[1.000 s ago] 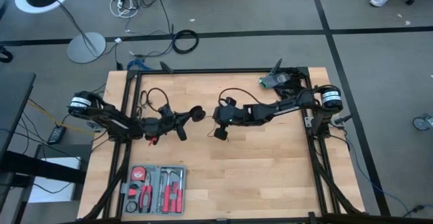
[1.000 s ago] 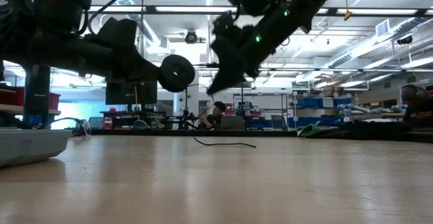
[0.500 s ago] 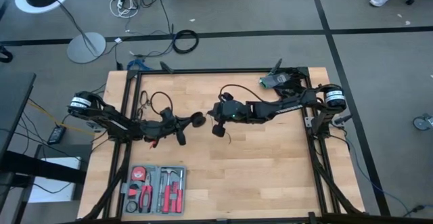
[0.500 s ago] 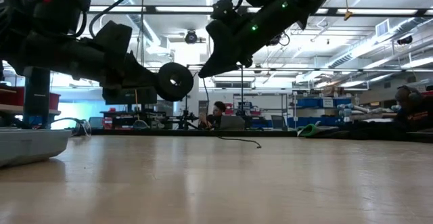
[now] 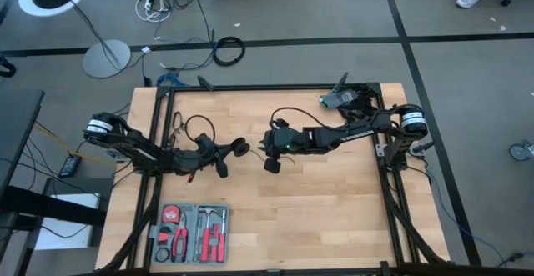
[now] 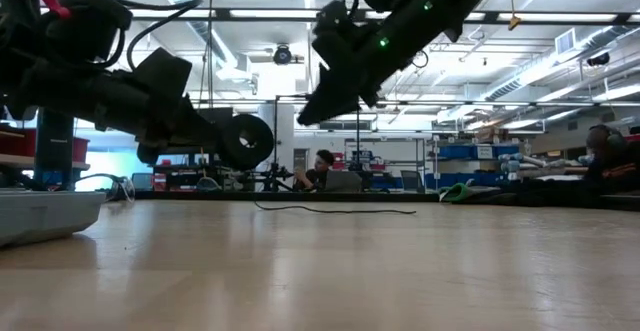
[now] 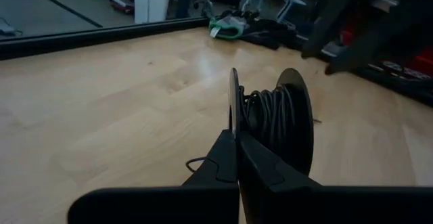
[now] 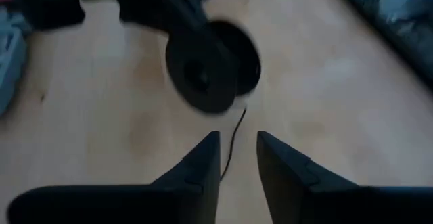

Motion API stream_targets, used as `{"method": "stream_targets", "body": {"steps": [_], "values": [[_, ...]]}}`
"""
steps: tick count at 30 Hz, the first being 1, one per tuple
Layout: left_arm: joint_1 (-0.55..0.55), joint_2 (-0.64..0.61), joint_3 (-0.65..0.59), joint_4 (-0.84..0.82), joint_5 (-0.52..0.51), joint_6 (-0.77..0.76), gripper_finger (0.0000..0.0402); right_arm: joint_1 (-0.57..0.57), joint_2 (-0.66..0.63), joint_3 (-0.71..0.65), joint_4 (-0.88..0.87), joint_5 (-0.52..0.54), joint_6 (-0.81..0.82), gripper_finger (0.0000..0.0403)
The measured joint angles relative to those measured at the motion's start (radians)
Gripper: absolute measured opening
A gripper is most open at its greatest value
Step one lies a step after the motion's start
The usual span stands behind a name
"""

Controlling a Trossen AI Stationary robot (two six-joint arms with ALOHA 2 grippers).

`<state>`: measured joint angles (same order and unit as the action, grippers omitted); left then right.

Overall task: Coil cords
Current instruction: Coil the black wire on the spool

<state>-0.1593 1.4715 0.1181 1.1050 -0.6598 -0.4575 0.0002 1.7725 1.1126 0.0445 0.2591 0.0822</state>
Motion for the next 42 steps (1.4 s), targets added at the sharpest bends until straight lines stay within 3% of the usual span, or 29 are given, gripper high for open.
{"method": "stream_targets", "body": {"steps": [3,11,17,20,24,29,36,42], "values": [[0.000,0.000,0.000,-0.011,0.000,-0.005,0.0000,0.000,0.018,-0.012,-0.039,-0.020,0.053,0.0117],[0.000,0.000,0.000,-0.009,0.001,-0.007,0.0000,0.002,0.153,-0.093,0.150,-0.080,0.124,0.0158],[0.000,0.000,0.000,-0.009,0.001,-0.019,0.0000,0.002,0.245,-0.082,0.215,-0.072,0.120,0.0170],[0.000,0.000,0.000,-0.009,0.001,-0.019,0.0000,0.000,0.267,-0.080,0.244,-0.007,0.124,0.0168],[0.000,0.000,0.000,-0.009,0.002,-0.019,0.0000,-0.020,0.267,-0.079,0.241,0.014,0.120,0.0138],[0.000,0.000,0.000,-0.011,0.006,-0.019,0.0000,-0.034,0.246,-0.080,0.205,-0.013,0.097,0.0017],[0.000,0.000,0.000,-0.031,0.018,-0.019,0.0000,-0.047,0.061,-0.083,0.001,0.084,0.116,0.0004],[0.000,0.000,0.001,-0.034,0.018,-0.018,0.0000,-0.036,-0.084,-0.082,0.060,0.084,0.089,0.0002]]}}
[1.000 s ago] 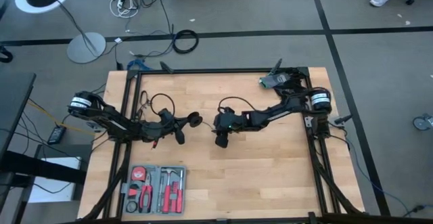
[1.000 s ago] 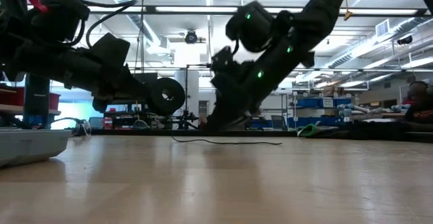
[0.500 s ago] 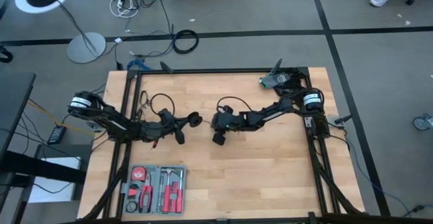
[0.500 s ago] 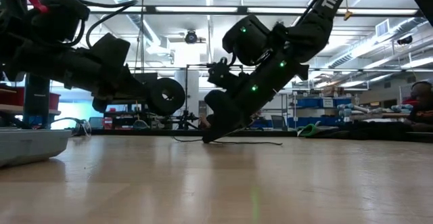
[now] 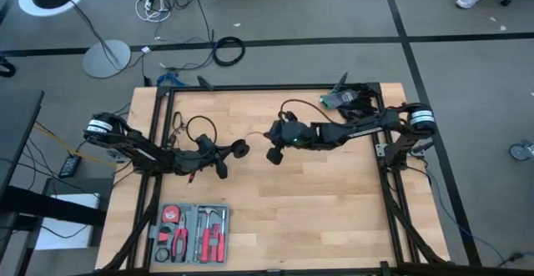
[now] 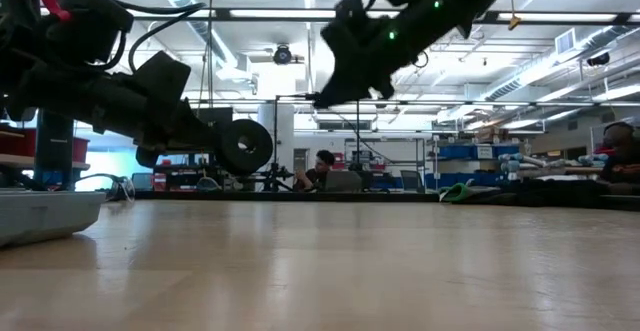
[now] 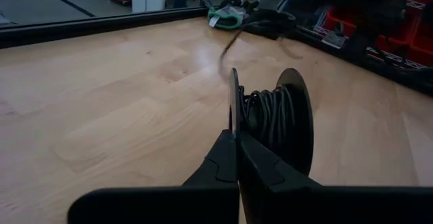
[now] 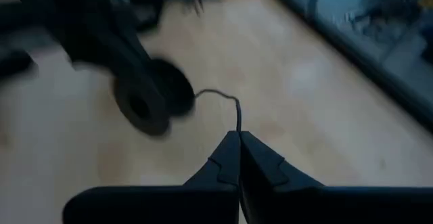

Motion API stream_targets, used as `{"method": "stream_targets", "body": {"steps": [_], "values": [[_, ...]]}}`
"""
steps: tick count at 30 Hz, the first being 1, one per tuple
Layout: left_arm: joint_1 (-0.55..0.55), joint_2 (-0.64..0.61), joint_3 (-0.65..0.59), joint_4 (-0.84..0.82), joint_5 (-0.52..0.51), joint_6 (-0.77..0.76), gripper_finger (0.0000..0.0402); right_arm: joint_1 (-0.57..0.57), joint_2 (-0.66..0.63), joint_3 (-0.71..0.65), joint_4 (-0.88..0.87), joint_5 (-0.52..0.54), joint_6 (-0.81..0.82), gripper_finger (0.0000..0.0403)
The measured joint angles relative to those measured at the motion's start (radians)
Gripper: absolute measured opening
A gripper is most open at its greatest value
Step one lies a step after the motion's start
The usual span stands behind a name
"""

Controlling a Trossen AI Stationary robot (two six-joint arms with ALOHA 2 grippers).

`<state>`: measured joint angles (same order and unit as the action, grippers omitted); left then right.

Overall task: Coil cords
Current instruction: Coil the black wire on the spool

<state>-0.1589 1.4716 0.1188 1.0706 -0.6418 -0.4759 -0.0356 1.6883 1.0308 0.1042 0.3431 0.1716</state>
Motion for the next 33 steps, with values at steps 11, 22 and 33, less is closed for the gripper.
{"method": "stream_targets", "body": {"steps": [11,22,33], "values": [[0.000,0.000,0.001,0.000,-0.060,-0.008,0.0000,0.059,-0.021,0.000,0.224,-0.031,-0.108,0.0000],[0.014,0.000,0.094,-0.028,-0.072,0.054,0.0000,0.079,-0.015,0.000,0.318,-0.061,-0.151,0.0000],[0.022,0.001,0.274,-0.293,-0.243,0.088,0.0000,0.088,0.043,0.002,0.339,-0.087,-0.154,0.0000]]}}
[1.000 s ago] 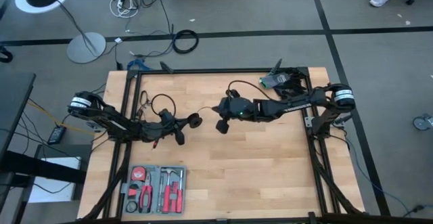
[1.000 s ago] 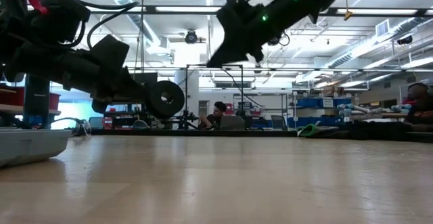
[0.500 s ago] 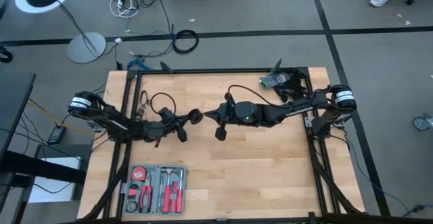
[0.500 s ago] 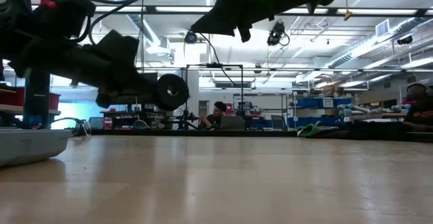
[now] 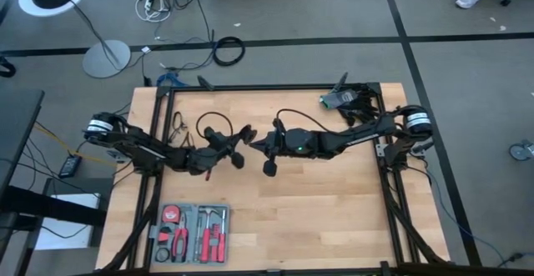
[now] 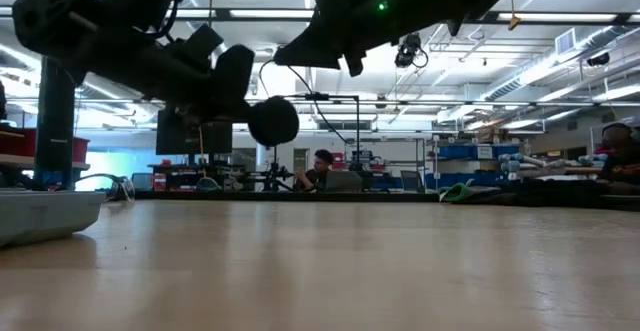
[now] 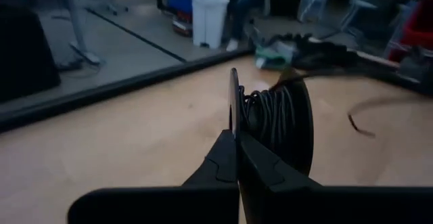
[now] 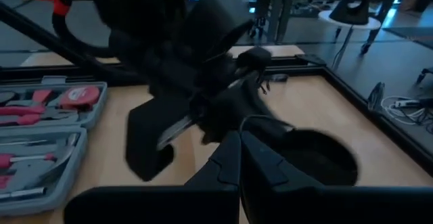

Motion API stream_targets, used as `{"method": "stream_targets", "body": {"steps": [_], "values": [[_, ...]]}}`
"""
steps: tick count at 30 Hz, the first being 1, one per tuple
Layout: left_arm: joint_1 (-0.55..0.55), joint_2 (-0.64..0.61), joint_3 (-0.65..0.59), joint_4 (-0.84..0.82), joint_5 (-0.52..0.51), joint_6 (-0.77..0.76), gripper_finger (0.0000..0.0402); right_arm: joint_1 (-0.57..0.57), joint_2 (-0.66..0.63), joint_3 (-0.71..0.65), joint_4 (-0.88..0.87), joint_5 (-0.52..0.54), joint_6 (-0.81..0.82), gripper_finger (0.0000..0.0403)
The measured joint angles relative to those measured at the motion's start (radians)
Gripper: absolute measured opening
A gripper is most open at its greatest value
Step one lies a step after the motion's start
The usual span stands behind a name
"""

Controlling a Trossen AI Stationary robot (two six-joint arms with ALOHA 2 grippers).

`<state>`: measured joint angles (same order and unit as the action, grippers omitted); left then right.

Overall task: Coil cords
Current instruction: Coil the black wire on the spool

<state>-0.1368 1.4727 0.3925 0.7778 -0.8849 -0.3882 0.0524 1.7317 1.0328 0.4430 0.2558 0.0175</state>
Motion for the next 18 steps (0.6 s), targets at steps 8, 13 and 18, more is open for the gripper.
{"method": "stream_targets", "body": {"steps": [8,13,18], "values": [[0.015,0.000,0.004,0.177,0.027,0.055,0.0000,-0.007,0.015,0.001,-0.070,-0.024,0.032,0.0000],[0.015,0.000,0.004,0.252,0.109,0.070,0.0000,-0.015,0.088,0.000,-0.074,-0.024,0.058,0.0000],[0.014,0.000,-0.007,0.243,0.140,0.067,0.0000,-0.022,0.112,0.000,-0.104,0.084,0.088,0.0000]]}}
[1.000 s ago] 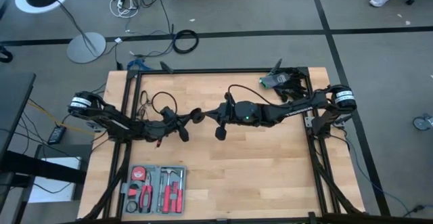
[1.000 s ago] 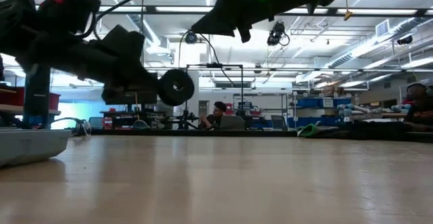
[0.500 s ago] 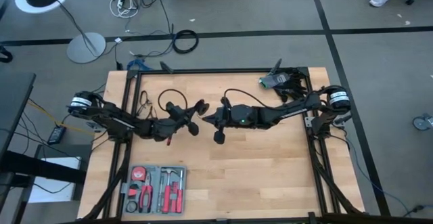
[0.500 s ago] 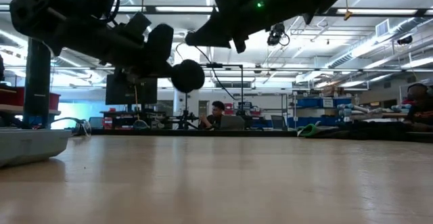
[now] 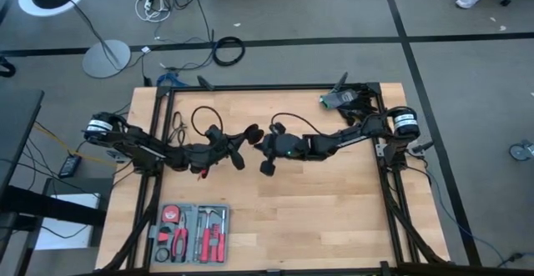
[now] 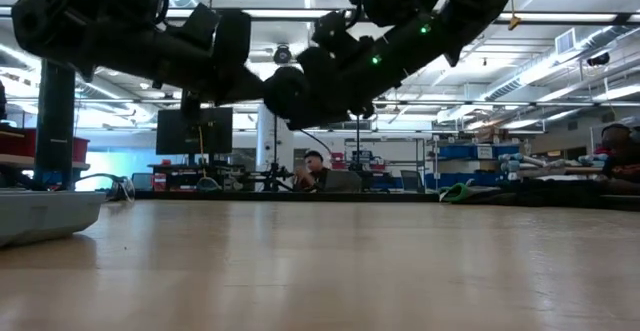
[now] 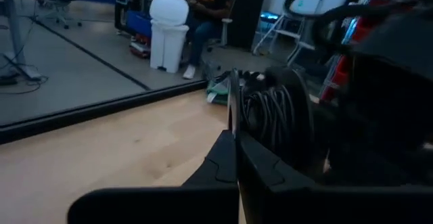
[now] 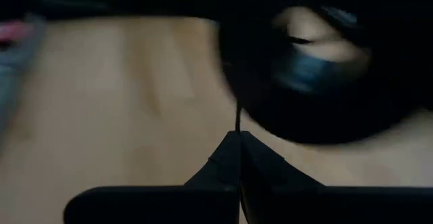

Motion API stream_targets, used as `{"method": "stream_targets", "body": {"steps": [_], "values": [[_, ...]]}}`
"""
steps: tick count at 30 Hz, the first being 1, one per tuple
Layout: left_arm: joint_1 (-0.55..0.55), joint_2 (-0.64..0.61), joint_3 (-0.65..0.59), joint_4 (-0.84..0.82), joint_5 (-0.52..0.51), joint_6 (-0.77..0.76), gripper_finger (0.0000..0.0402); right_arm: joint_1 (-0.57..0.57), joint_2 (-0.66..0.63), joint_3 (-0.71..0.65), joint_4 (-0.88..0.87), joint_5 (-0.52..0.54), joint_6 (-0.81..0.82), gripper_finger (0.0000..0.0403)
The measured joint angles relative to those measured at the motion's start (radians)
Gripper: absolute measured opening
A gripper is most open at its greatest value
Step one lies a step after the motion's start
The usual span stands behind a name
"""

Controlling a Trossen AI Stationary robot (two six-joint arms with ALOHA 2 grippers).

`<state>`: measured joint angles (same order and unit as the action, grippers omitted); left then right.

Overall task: Coil cords
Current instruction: Coil the black wire on the spool

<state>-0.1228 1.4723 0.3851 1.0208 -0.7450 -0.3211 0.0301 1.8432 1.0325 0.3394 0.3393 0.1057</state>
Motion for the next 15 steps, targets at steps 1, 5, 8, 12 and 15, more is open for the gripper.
{"method": "stream_targets", "body": {"steps": [1,5,8,12,15], "values": [[-0.001,0.000,-0.009,-0.003,-0.002,-0.001,0.0000,-0.001,-0.004,0.000,-0.023,0.032,0.000,0.0000],[-0.001,0.000,-0.055,0.015,0.000,-0.069,0.0000,-0.002,-0.008,0.000,-0.069,0.066,-0.002,0.0003],[-0.001,0.000,-0.095,0.046,0.002,-0.121,0.0000,-0.004,0.002,0.002,-0.077,0.029,-0.003,0.0017],[-0.002,0.000,-0.147,0.106,-0.002,-0.161,0.0000,-0.010,0.006,-0.001,-0.110,0.011,0.024,0.0047],[-0.006,0.000,-0.180,0.169,-0.002,-0.162,0.0000,-0.013,0.006,0.000,-0.111,0.008,0.030,0.0069]]}}
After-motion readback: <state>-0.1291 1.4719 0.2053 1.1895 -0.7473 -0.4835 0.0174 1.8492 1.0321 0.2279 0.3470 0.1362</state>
